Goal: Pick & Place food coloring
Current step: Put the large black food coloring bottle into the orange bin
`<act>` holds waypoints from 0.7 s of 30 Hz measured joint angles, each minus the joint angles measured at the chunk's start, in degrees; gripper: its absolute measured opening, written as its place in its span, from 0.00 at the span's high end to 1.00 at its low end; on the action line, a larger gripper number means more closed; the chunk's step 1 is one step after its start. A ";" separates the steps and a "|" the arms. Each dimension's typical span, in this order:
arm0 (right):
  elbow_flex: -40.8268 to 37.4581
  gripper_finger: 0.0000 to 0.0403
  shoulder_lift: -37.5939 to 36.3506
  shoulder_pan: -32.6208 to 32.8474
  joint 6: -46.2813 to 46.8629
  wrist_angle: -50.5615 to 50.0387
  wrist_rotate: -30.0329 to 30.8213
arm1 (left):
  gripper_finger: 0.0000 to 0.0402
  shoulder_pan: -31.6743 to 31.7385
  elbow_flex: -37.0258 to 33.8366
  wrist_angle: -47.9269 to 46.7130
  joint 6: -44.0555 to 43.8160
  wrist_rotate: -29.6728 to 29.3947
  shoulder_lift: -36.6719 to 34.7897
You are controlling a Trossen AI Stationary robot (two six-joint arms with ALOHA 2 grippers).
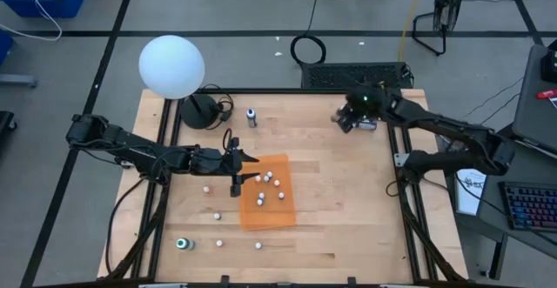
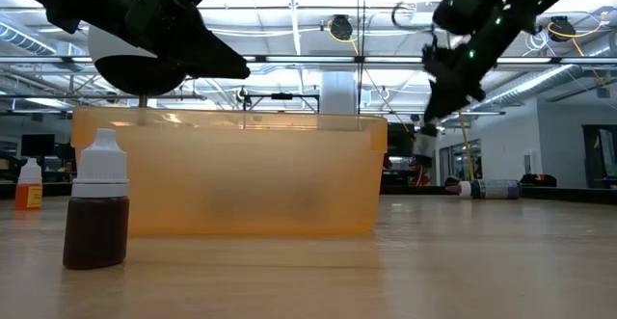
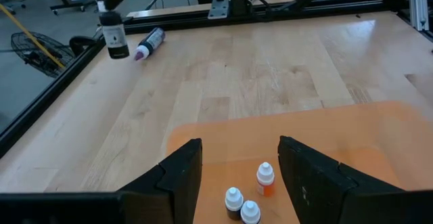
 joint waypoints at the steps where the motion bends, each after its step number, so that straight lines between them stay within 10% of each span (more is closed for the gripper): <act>1: 0.00 0.74 -0.78 1.83 0.28 0.69 -1.35 | 0.51 0.01 0.00 0.01 0.00 0.01 0.00; 11: 2.21 0.74 -2.84 24.01 3.85 14.45 -6.48 | 0.51 0.01 0.00 0.00 0.00 0.00 0.00; 21: 22.08 0.74 16.12 34.43 1.32 4.64 -0.66 | 0.51 -0.01 -0.02 0.05 0.00 0.00 0.00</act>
